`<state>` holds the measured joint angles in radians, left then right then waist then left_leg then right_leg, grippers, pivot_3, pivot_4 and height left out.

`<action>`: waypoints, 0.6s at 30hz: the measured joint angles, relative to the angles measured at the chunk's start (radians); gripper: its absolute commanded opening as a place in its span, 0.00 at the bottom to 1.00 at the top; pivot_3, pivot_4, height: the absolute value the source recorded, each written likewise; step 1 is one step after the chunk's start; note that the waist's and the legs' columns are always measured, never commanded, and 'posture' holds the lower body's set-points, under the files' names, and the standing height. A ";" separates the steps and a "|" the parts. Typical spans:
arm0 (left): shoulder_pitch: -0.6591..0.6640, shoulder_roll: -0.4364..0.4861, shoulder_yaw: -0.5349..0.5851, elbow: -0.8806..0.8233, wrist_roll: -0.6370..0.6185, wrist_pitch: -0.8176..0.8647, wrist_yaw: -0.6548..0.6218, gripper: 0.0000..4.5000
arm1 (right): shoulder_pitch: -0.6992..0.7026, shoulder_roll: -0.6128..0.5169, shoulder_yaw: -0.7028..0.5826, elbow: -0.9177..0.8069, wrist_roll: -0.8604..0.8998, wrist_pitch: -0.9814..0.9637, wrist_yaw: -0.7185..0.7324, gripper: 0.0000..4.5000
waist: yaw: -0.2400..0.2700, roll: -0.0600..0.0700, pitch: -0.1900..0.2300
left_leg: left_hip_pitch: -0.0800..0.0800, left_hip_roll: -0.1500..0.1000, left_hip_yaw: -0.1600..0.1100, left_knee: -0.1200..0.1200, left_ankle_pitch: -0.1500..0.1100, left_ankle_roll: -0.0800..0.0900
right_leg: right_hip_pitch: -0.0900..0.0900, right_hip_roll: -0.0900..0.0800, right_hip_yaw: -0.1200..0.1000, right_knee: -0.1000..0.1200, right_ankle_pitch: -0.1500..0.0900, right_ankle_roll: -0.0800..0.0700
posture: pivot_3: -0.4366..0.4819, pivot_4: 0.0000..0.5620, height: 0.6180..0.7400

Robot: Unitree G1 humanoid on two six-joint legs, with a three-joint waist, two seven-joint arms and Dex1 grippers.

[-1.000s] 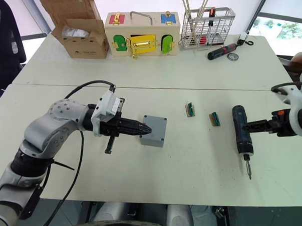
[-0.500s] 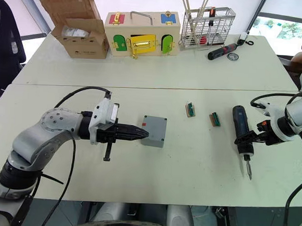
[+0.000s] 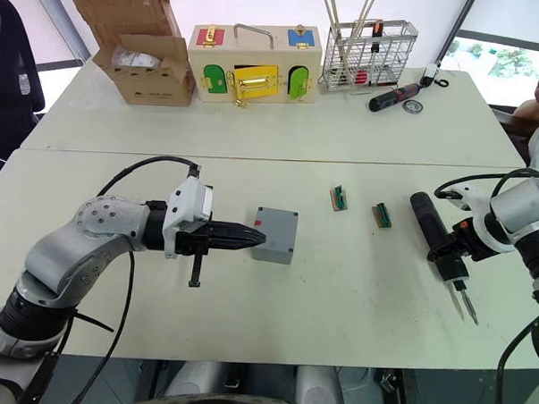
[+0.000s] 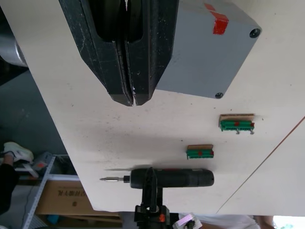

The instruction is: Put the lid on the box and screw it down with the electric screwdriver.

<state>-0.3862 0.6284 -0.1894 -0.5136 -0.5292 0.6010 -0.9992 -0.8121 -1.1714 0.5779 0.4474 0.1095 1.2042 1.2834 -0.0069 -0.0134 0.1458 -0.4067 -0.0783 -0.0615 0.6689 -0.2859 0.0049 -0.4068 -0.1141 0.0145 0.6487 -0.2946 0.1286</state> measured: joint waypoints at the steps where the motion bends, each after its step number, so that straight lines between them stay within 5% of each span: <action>1: 0.001 0.000 0.000 0.000 0.002 0.000 0.000 0.00 | 0.010 -0.006 0.000 -0.009 -0.007 -0.011 0.008 0.44 | 0.002 0.000 0.000 | 0.000 0.000 0.000 0.000 0.000 0.000 | 0.000 0.000 0.000 0.000 0.000 0.000 | 0.48 0.27 1.00; 14: -0.001 -0.005 -0.001 0.028 0.019 -0.019 -0.002 0.00 | 0.078 -0.035 -0.056 -0.059 -0.054 -0.069 0.071 0.44 | 0.023 -0.001 -0.001 | 0.000 0.000 -0.001 -0.001 0.000 0.000 | 0.001 0.000 -0.001 -0.002 0.000 0.000 | 0.48 0.27 1.00; 18: -0.021 -0.018 -0.002 0.093 0.020 -0.044 -0.028 0.00 | 0.064 -0.062 -0.126 -0.044 0.027 0.020 0.129 0.44 | 0.021 0.012 0.005 | -0.002 -0.001 0.000 -0.001 0.000 0.000 | -0.002 0.000 0.000 -0.001 0.000 0.000 | 0.48 0.27 1.00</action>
<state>-0.4068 0.6099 -0.1917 -0.4205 -0.5095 0.5567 -1.0271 -0.7483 -1.2331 0.4516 0.4031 0.1367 1.2246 1.4124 0.0139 -0.0018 0.1512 -0.4088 -0.0794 -0.0611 0.6684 -0.2860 0.0049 -0.4092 -0.1143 0.0141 0.6478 -0.2946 0.1286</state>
